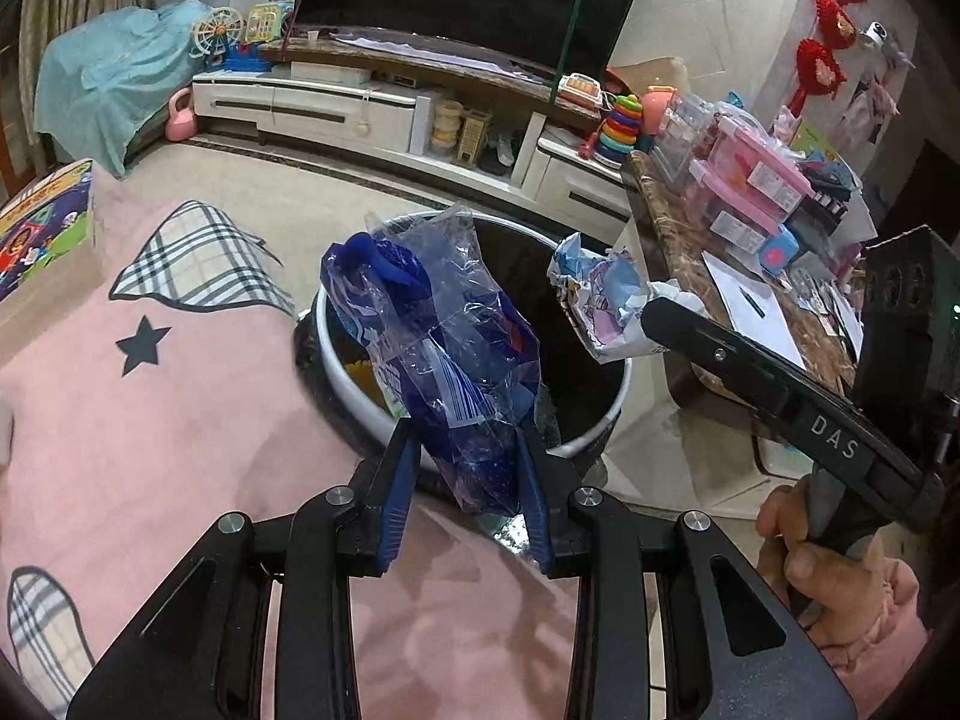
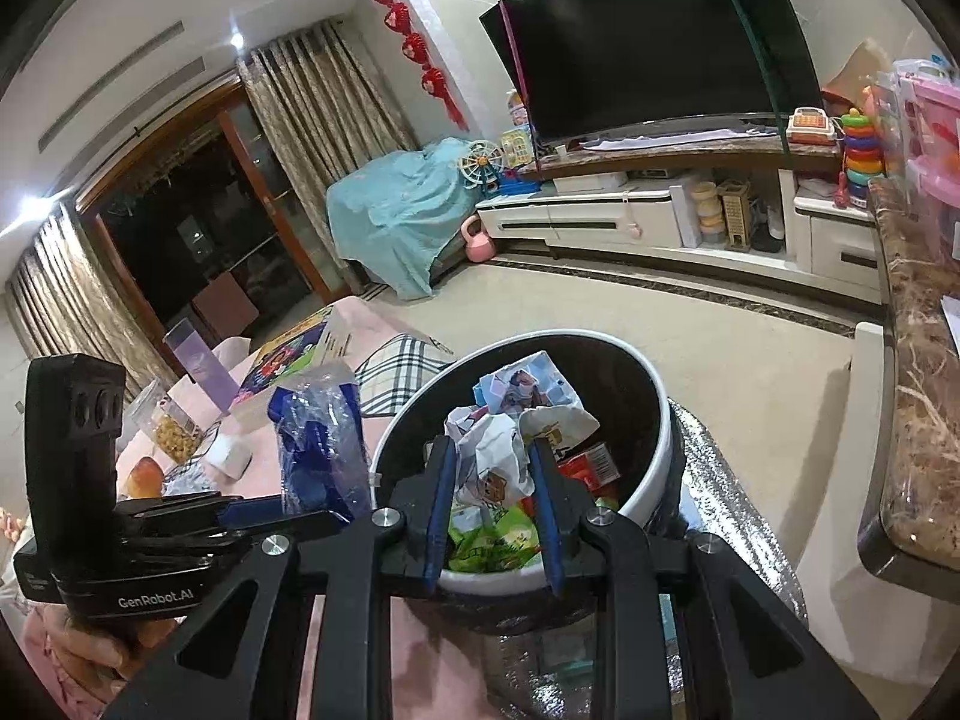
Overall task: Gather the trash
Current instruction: 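Carry the blue bag and paper wrapper over the trash bin, then open both tools to drop the bag and wrapper into the bin, then move both open tools away from the bin back over the table items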
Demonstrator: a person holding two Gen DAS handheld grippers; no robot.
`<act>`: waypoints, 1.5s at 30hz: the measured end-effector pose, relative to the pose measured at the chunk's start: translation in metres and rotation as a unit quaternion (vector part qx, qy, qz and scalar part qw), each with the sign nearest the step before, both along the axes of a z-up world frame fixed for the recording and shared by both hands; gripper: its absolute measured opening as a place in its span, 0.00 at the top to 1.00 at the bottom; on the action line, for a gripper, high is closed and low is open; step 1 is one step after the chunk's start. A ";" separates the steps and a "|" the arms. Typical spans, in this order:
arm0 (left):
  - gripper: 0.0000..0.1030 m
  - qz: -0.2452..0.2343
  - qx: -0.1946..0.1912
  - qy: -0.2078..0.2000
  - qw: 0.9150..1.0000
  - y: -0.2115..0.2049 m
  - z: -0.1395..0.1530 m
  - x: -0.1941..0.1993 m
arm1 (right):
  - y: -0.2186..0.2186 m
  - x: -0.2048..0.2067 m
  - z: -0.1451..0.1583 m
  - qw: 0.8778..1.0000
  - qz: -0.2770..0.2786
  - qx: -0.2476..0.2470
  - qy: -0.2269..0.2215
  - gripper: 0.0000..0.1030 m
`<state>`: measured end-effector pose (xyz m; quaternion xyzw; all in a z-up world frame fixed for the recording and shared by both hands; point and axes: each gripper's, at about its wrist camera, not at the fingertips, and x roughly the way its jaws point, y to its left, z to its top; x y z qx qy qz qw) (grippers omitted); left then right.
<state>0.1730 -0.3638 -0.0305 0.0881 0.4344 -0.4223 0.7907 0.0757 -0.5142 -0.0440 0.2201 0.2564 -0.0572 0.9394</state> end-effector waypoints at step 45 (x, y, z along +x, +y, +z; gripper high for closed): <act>0.35 0.116 -0.034 -0.002 0.993 0.094 -0.017 -0.007 | 0.046 -0.008 0.006 0.999 0.025 0.044 -0.015 0.19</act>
